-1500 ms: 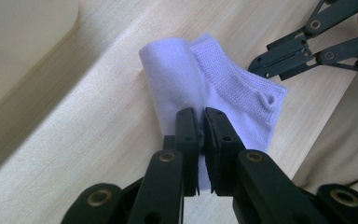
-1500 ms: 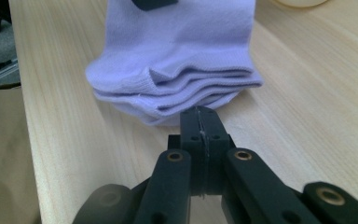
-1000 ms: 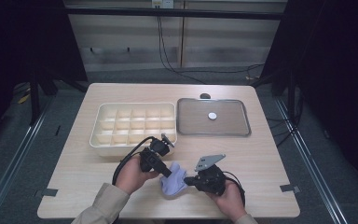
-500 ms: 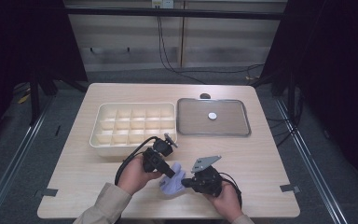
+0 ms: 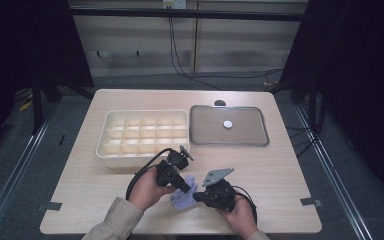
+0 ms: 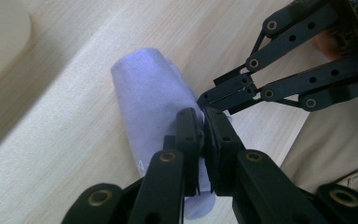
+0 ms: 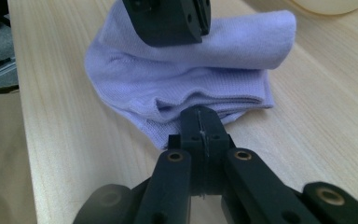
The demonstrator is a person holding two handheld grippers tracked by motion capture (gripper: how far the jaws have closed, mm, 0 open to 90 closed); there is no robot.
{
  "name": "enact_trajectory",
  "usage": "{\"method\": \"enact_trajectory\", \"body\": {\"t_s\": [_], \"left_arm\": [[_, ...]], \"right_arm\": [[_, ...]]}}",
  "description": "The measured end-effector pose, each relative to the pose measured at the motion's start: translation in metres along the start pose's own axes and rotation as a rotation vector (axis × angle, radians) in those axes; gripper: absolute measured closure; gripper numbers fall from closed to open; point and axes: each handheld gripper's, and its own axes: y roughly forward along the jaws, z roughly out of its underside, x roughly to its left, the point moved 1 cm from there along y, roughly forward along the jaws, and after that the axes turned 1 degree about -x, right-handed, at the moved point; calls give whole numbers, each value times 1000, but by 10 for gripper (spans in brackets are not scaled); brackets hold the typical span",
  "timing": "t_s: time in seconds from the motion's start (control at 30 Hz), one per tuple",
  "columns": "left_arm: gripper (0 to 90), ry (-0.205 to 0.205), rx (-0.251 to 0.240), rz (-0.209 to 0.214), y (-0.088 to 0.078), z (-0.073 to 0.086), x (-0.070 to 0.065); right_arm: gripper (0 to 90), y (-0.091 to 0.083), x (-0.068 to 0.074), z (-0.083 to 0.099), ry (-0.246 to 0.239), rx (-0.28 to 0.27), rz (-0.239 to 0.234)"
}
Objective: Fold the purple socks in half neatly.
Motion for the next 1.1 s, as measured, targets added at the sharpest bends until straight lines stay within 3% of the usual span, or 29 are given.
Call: {"method": "enact_trajectory", "body": {"t_s": [0.47,1.1], "left_arm": [[847,-14,-14,19,5,2,-2],[843,-19,19,22,18,7,1]], "right_arm": [[899,3,2,1,5,2,2],[895,3,1,3,14,1,0]]}}
